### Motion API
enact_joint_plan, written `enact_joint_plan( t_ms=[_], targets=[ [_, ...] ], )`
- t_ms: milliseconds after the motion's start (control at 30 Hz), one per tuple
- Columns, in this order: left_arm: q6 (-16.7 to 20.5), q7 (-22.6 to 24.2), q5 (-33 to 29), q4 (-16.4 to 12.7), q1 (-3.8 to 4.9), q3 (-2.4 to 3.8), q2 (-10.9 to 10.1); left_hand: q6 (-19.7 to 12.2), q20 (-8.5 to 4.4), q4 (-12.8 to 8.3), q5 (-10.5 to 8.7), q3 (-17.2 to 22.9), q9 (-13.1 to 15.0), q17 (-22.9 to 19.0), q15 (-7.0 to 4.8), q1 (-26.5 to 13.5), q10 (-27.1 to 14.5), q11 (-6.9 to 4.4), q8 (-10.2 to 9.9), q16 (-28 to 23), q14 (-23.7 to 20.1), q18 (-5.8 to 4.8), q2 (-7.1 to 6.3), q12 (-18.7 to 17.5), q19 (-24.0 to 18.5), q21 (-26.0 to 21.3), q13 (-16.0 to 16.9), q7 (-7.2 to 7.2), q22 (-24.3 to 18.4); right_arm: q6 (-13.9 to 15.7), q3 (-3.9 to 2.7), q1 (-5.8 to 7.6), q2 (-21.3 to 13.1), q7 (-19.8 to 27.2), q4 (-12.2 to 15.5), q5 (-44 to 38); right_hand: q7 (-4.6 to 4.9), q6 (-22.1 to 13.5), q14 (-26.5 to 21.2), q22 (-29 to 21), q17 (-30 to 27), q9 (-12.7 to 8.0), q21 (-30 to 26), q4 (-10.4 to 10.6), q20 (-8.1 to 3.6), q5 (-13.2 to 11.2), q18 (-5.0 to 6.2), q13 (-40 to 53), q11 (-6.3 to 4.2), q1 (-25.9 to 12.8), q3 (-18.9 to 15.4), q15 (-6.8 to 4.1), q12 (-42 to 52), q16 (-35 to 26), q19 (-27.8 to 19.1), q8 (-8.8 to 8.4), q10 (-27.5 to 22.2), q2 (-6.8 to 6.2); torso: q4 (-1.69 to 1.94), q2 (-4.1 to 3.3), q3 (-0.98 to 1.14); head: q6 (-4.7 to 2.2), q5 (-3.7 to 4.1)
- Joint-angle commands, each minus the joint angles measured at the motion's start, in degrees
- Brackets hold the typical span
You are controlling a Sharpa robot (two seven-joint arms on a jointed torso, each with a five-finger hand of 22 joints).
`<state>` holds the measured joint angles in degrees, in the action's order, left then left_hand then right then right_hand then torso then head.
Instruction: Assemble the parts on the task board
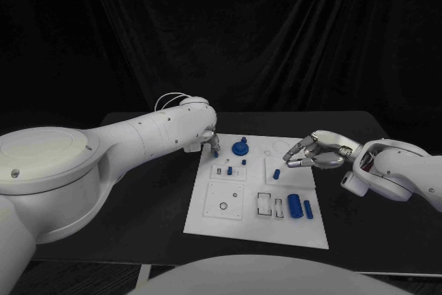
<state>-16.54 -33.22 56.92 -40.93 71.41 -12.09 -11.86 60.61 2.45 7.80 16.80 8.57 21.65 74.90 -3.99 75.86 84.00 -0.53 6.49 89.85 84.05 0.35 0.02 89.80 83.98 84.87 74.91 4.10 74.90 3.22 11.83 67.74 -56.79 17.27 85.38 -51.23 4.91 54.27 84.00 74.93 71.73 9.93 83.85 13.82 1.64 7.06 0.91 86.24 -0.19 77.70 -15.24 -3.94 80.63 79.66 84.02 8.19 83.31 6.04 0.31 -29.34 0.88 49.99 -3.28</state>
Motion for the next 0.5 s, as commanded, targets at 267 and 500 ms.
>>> enact_joint_plan(
  t_ms=[267, 500],
  targets=[
    [0.29, 0.14, -0.13, -0.6, -0.16, 0.04, -0.11, 0.82, -0.16, -1.61, 0.35, 1.2, -0.07, 15.1, -0.05, 1.54, 6.0, -0.18, -0.07, 0.15, 5.95, 0.89, 0.25, 0.2, 4.13, -0.47, 15.09, -0.12, 13.08, -0.76, -0.03, -0.13, 0.06, -0.37, -0.1, 0.07, 0.18, 0.16, 2.76, 12.86, 0.14, -0.14, -0.28, -0.39, 0.43, 0.21, 0.75, -9.54, -0.33, 1.41, -0.04, -0.33, -0.46, -0.26, 3.03, -0.29, 2.49, 1.47, 0.0, 0.03, 0.01, 0.01, -0.25],
    [1.55, -1.48, -0.13, -2.13, -0.15, 0.04, -0.99, 1.51, -0.31, -4.46, 3.31, 3.67, 0.25, 15.1, -0.18, 2.99, 6.0, -0.3, 0.51, 0.15, 5.95, 0.89, 0.12, 0.2, 4.14, -0.54, 15.09, -0.19, 13.11, -1.04, -0.03, -0.13, 0.11, -0.52, -0.34, 0.07, 0.22, -0.05, 2.78, 12.84, 0.24, -0.2, -0.34, -0.44, 0.44, 0.18, 0.77, -9.59, -0.37, 1.46, -0.08, -0.34, -0.49, -0.19, 3.0, -0.41, 2.47, 1.48, 0.0, 0.02, 0.0, 0.01, -0.3]
  ],
)
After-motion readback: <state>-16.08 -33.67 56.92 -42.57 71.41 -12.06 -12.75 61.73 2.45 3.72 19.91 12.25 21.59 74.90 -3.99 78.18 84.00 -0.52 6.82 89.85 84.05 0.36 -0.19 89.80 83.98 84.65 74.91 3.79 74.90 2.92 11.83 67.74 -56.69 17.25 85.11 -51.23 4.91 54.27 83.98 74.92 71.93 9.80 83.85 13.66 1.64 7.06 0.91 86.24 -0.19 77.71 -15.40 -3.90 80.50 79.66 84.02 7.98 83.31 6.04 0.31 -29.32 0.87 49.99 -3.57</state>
